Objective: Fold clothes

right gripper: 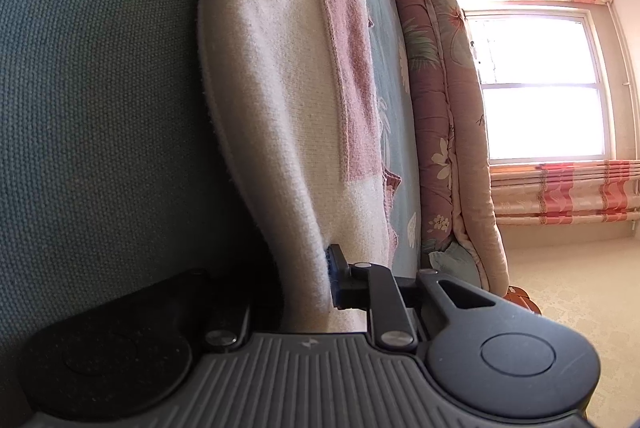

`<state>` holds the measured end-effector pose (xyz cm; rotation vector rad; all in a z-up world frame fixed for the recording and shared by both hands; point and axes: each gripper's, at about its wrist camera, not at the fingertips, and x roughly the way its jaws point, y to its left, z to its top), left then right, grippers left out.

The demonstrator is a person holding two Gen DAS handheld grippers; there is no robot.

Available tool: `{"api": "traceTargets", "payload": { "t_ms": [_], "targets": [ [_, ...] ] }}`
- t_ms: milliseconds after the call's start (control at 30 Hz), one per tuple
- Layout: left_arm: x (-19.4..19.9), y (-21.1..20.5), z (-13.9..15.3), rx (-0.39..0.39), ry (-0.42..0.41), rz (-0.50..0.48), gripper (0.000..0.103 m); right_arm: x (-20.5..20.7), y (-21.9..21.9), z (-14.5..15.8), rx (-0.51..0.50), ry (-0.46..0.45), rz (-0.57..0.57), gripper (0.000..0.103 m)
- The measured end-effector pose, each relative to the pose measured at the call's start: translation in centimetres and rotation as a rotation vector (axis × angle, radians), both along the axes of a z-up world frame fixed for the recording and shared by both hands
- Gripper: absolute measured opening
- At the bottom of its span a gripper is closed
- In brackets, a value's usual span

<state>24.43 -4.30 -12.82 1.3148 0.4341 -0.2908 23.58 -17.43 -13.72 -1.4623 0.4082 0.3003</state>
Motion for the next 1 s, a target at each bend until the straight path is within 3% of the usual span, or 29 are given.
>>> {"api": "traceTargets", "payload": {
  "t_ms": [333,533,1000],
  "targets": [
    [0.1,0.2,1.3,-0.019,0.02,0.009,0.017,0.5,0.4,0.1,-0.06,0.04,-0.008,0.022],
    [-0.2,0.0,0.1,0.011,0.017,-0.002,0.016,0.8,0.2,-0.6,-0.072,0.037,0.005,0.023],
    [-0.2,0.3,0.7,0.015,0.03,-0.017,0.017,0.5,0.2,-1.2,-0.089,0.053,0.011,0.02]
  ]
}}
